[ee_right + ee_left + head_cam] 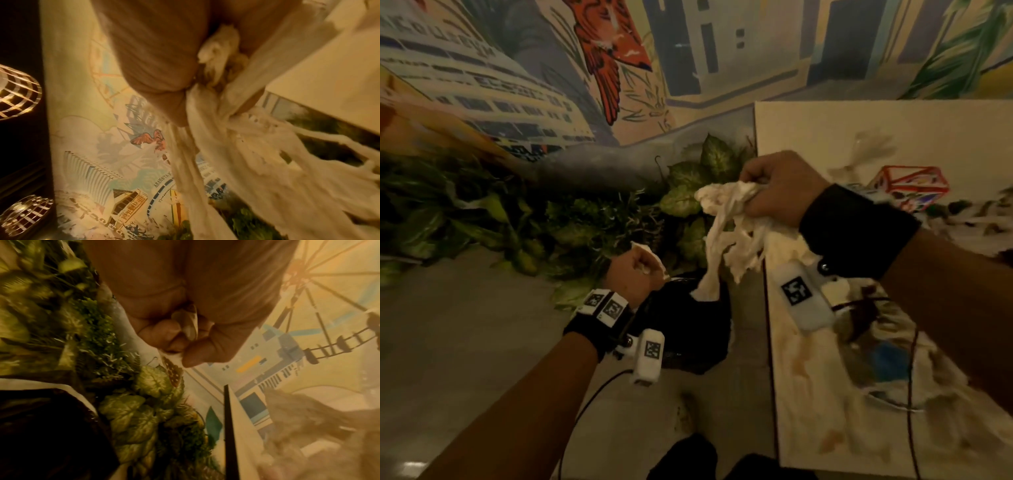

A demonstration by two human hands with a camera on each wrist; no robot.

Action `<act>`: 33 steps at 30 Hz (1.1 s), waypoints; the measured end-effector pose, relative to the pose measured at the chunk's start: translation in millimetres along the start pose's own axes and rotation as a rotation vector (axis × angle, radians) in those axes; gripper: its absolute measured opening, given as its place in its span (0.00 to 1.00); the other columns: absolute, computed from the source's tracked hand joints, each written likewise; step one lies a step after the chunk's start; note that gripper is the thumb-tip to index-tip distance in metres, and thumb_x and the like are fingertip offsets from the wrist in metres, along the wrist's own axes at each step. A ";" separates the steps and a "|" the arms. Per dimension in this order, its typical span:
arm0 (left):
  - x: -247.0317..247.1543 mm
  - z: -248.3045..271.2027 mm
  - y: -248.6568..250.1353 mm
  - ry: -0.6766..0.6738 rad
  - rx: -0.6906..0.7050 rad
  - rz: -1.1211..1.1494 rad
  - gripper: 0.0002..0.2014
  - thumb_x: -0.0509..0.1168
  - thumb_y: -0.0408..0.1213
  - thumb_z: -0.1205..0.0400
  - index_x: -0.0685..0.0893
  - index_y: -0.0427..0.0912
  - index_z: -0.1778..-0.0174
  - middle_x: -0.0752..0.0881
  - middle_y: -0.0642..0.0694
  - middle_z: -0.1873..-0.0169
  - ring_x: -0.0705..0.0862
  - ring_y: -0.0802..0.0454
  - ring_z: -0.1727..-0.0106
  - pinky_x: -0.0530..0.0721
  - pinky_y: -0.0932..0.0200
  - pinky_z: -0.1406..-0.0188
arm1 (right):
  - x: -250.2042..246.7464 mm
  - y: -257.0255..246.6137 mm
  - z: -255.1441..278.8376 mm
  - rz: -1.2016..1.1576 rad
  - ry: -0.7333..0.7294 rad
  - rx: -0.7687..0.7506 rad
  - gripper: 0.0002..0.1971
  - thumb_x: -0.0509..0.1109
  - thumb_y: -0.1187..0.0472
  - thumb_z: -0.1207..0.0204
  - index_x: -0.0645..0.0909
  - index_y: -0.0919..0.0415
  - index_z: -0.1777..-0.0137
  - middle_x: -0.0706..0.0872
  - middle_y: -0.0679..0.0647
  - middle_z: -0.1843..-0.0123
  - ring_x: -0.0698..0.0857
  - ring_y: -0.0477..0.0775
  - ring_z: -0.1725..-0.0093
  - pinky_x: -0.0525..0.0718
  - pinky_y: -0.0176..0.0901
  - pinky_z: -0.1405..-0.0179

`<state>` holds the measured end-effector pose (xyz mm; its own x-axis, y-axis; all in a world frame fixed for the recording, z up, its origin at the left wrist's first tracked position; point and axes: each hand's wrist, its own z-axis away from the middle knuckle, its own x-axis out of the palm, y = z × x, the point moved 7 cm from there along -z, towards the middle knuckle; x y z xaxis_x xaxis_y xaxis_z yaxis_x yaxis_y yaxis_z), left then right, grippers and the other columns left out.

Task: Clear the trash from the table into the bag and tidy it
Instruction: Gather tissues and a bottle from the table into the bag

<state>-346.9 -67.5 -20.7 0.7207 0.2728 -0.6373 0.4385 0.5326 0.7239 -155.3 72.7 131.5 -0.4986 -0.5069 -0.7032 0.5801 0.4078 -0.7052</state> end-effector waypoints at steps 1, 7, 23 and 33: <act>-2.7 -4.9 -15.6 -0.024 -0.021 -0.002 0.14 0.73 0.29 0.28 0.78 0.51 0.70 0.81 0.53 0.68 0.81 0.48 0.60 0.79 0.56 0.60 | 20.5 -0.8 -7.8 -0.012 -0.025 0.035 0.07 0.74 0.71 0.37 0.80 0.62 0.65 0.78 0.57 0.66 0.75 0.50 0.62 0.70 0.39 0.63; -1.3 -29.7 -85.5 -0.118 -0.122 -0.016 0.15 0.74 0.25 0.31 0.78 0.49 0.71 0.83 0.45 0.64 0.81 0.43 0.57 0.76 0.58 0.62 | 123.3 17.3 -42.8 -0.111 -0.138 0.262 0.07 0.74 0.71 0.35 0.84 0.67 0.57 0.80 0.59 0.62 0.79 0.54 0.59 0.76 0.41 0.59; 134.3 -82.7 -204.6 -0.487 -0.193 -0.247 0.10 0.64 0.32 0.20 0.83 0.42 0.44 0.86 0.41 0.46 0.84 0.43 0.42 0.79 0.60 0.47 | 287.4 155.3 -44.0 -0.154 -0.225 0.634 0.15 0.71 0.72 0.35 0.74 0.53 0.74 0.75 0.50 0.72 0.76 0.50 0.66 0.72 0.34 0.72; 96.2 -71.6 -290.8 -0.343 -0.443 -0.053 0.12 0.69 0.28 0.27 0.82 0.52 0.63 0.85 0.41 0.59 0.85 0.34 0.51 0.86 0.46 0.54 | 345.7 192.7 -46.2 -0.218 -0.295 0.752 0.07 0.69 0.61 0.25 0.82 0.60 0.48 0.80 0.57 0.52 0.81 0.60 0.48 0.79 0.46 0.50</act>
<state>-443.5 -138.8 -311.3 0.8695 0.0001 -0.4939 0.2646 0.8443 0.4660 -245.6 11.1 -251.6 -0.5214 -0.7361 -0.4316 0.8173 -0.2855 -0.5005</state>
